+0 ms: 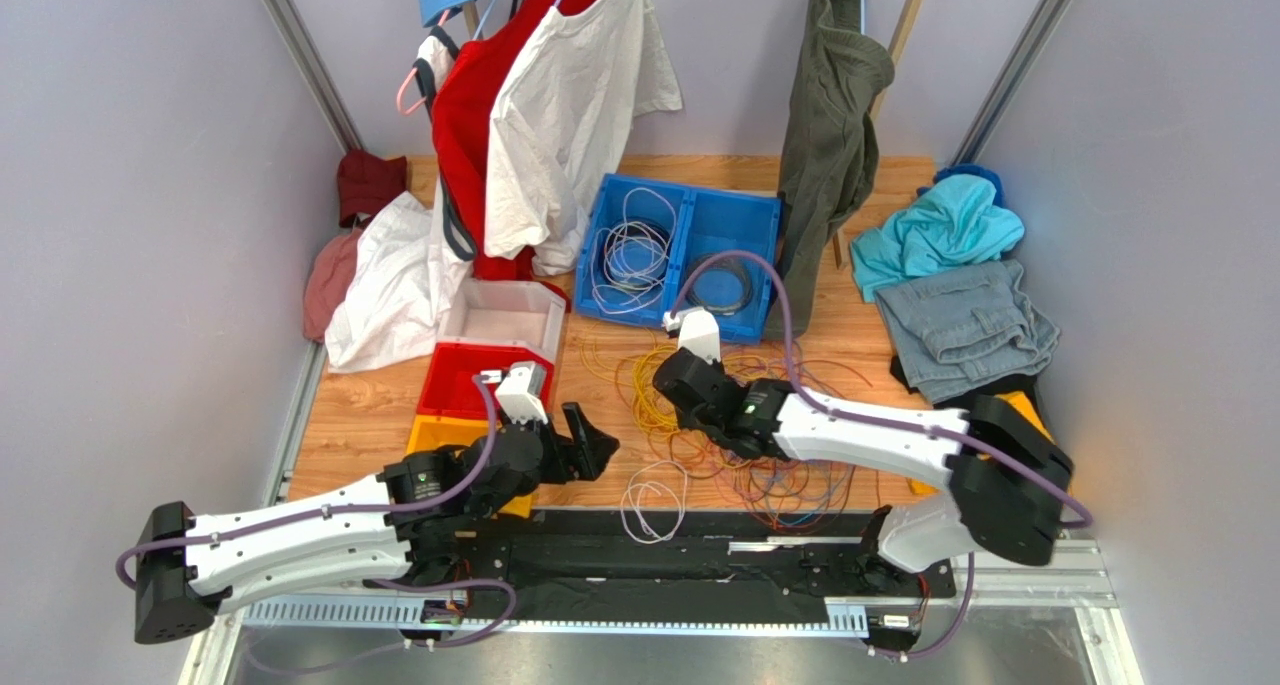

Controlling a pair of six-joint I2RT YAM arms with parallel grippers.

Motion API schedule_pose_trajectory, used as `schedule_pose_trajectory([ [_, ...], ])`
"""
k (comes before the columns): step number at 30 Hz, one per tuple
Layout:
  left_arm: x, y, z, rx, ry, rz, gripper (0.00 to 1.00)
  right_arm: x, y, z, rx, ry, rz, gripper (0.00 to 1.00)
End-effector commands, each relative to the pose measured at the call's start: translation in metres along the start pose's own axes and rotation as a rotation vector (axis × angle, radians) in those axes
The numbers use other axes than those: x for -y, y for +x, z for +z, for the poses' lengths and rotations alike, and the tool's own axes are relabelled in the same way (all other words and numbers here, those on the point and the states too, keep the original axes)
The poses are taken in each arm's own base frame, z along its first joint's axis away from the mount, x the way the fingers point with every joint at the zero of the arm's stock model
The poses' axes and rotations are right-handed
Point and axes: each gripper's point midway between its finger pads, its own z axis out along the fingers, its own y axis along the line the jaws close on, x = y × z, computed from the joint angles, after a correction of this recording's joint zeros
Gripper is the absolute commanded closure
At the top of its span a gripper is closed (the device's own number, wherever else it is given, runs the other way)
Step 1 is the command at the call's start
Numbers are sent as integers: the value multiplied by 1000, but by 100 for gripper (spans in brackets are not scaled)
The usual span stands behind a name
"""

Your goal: Untangle the cables

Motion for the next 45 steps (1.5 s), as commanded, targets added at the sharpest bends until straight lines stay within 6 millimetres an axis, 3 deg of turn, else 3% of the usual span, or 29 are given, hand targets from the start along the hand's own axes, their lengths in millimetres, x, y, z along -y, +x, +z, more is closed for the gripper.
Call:
schedule_pose_trajectory([
  [1,6,-25,-10,84,12,-9,8,-28,-100,-82,245,-182,61,100],
  [2,5,-29,-12,97,7,-7,8,-35,-125,-105,299,-230,74,100],
  [6,14,-56,-25,184,29,-2,7,-39,-182,-180,435,-363,82,100],
  [8,15,-64,-28,213,30,-4,7,-36,-195,-205,464,-387,75,100],
  [10,16,-71,-31,234,32,5,7,-32,-195,-218,474,-409,75,100],
  [15,25,-85,-38,287,79,51,2,-22,-187,-238,514,-486,126,100],
  [19,49,-104,-50,357,196,81,1,-16,-194,-255,539,-511,124,100],
  [21,55,-108,-55,377,229,108,1,-9,-211,-275,594,-520,122,100],
  [22,58,-112,-57,392,240,104,1,-1,-236,-305,674,-535,126,100],
  [23,59,-115,-59,404,244,114,1,4,-249,-322,710,-540,126,100],
  [24,61,-117,-60,411,248,119,1,3,-256,-327,711,-532,103,100],
  [25,63,-121,-61,425,255,117,1,16,-283,-367,796,-562,134,100],
  [29,69,-120,-55,429,260,158,3,20,-308,-405,868,-615,143,100],
  [31,82,-125,-57,452,313,152,4,23,-308,-406,876,-612,151,100],
  [35,105,-117,-54,466,437,212,4,22,-295,-392,848,-603,158,100],
  [40,144,-112,-68,491,657,255,3,24,-292,-391,847,-605,167,100],
  [42,160,-95,-71,461,774,331,3,24,-291,-391,841,-609,164,100],
  [43,172,-99,-82,502,847,331,3,25,-290,-392,842,-610,166,100],
  [44,178,-86,-79,465,895,370,3,24,-290,-391,838,-610,163,100],
  [45,184,-87,-80,476,916,376,3,23,-289,-390,835,-612,161,100],
])
